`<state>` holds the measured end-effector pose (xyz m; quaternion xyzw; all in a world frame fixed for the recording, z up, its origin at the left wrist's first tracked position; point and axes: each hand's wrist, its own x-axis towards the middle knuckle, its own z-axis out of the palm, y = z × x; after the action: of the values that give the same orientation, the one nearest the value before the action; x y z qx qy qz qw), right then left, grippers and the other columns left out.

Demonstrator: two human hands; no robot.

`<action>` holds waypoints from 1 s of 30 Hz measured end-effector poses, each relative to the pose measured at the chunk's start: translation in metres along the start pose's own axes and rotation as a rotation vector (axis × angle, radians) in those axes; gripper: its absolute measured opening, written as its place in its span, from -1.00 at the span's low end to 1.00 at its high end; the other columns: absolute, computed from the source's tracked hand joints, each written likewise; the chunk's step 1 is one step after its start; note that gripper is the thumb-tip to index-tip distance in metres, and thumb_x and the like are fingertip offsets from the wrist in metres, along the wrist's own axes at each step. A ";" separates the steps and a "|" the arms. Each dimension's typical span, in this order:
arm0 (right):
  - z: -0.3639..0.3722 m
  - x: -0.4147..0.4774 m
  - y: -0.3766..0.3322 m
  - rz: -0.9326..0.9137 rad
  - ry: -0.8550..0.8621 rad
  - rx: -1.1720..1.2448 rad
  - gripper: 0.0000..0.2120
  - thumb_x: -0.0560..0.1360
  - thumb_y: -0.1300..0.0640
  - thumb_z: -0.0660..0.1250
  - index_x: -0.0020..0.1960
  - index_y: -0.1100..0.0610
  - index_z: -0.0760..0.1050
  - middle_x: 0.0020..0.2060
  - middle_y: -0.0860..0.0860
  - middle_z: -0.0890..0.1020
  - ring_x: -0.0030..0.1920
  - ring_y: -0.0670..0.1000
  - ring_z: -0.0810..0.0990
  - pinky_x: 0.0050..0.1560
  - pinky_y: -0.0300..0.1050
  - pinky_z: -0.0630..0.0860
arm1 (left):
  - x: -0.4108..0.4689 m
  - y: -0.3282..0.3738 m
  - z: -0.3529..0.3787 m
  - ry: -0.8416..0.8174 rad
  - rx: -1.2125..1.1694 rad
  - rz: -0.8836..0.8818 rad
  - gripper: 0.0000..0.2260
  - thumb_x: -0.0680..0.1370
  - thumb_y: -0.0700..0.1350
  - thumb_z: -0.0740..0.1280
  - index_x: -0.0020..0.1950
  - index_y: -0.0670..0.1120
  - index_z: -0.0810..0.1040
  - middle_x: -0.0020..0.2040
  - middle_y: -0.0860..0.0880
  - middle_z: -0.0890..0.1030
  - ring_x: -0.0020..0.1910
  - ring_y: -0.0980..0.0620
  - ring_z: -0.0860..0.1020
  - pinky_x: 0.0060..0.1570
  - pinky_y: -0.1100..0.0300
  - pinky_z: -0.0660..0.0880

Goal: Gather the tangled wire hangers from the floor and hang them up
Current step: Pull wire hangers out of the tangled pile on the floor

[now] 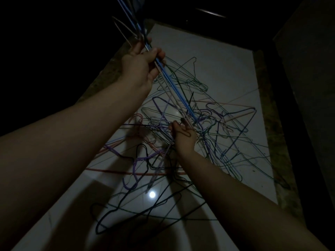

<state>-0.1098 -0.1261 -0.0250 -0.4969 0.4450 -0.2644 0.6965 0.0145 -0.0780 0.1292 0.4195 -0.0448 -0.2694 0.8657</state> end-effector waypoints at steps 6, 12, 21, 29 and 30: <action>-0.003 0.001 -0.007 0.086 0.060 0.181 -0.81 0.60 0.35 0.16 0.16 0.27 0.46 -0.16 0.11 0.59 -0.29 -0.05 0.57 -0.25 -0.30 0.54 | 0.008 0.001 -0.009 0.017 0.084 0.001 -0.74 0.57 -0.37 0.19 0.25 -0.22 0.43 -0.22 -0.09 0.55 -0.32 0.07 0.58 -0.14 0.17 0.58; -0.019 -0.001 -0.008 0.095 0.003 0.096 -0.76 0.58 0.29 0.23 0.24 0.22 0.47 -0.09 0.04 0.62 -0.24 -0.12 0.58 -0.29 -0.33 0.51 | 0.014 0.003 -0.019 0.018 0.078 0.001 -0.81 0.57 -0.39 0.16 0.12 -0.20 0.45 -0.26 -0.10 0.53 -0.38 0.09 0.57 -0.25 0.20 0.57; -0.023 -0.006 -0.011 0.109 -0.041 0.119 -0.74 0.56 0.33 0.24 0.23 0.27 0.47 -0.13 0.09 0.63 -0.26 -0.07 0.53 -0.31 -0.29 0.46 | 0.018 0.006 -0.023 0.031 0.053 0.004 -0.79 0.59 -0.38 0.11 -0.09 -0.13 0.44 -0.28 -0.08 0.49 -0.39 0.09 0.53 -0.27 0.22 0.55; -0.025 -0.016 -0.018 0.091 -0.089 0.083 -0.82 0.55 0.35 0.23 0.00 0.11 0.52 -0.18 0.04 0.62 -0.25 -0.05 0.54 -0.27 -0.27 0.48 | 0.018 0.012 -0.022 0.040 -0.006 -0.003 -0.79 0.59 -0.40 0.12 -0.09 -0.14 0.44 -0.39 -0.05 0.54 -0.44 0.10 0.55 -0.30 0.23 0.56; -0.028 -0.015 -0.018 0.085 -0.096 0.055 -0.83 0.55 0.34 0.24 0.01 0.11 0.52 -0.17 0.04 0.63 -0.25 -0.04 0.54 -0.24 -0.24 0.48 | 0.018 0.013 -0.022 0.044 -0.012 -0.003 -0.79 0.59 -0.40 0.12 -0.08 -0.14 0.45 -0.42 -0.04 0.55 -0.45 0.10 0.56 -0.30 0.23 0.56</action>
<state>-0.1399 -0.1330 -0.0056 -0.4706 0.4242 -0.2225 0.7410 0.0416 -0.0651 0.1218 0.4202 -0.0236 -0.2617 0.8685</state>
